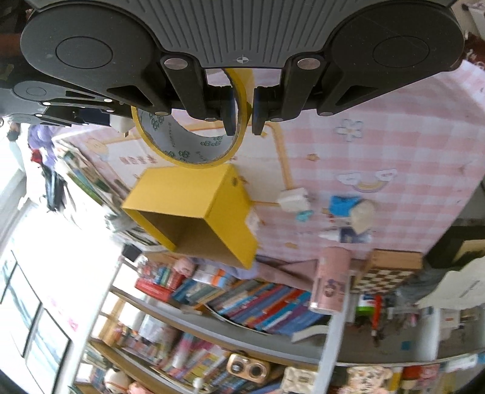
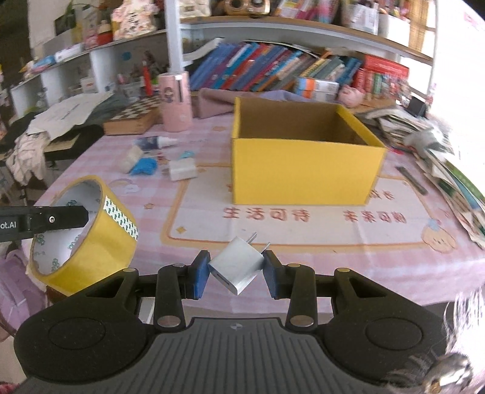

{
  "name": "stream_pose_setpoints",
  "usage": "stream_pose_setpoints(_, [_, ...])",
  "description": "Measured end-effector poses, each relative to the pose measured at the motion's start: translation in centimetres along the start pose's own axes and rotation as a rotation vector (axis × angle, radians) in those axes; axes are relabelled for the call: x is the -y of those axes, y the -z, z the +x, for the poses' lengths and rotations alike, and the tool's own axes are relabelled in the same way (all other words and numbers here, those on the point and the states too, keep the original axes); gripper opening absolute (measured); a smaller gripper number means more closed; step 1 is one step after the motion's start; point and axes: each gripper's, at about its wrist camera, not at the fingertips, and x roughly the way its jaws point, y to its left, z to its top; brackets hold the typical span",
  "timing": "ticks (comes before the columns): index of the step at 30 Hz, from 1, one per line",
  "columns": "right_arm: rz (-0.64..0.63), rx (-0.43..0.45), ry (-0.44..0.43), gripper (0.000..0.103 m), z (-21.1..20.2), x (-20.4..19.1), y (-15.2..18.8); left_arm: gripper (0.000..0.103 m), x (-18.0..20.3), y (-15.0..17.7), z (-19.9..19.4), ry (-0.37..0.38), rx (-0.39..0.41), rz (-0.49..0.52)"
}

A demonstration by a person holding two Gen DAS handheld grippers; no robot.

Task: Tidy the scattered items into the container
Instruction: 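Lift the tape roll and charger and carry both toward the yellow box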

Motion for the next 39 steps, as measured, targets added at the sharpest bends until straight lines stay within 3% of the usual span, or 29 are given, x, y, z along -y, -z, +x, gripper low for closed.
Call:
stream_pose_setpoints(17, [0.079,0.005,0.05,0.036,-0.5,3.7,0.0,0.009,3.3,-1.0,1.9,0.051,-0.017,0.073])
stream_pose_setpoints(39, [0.079,0.004,0.062,0.036,-0.1,3.8,-0.6,0.009,3.7,-1.7,2.7,0.081,-0.017,0.093])
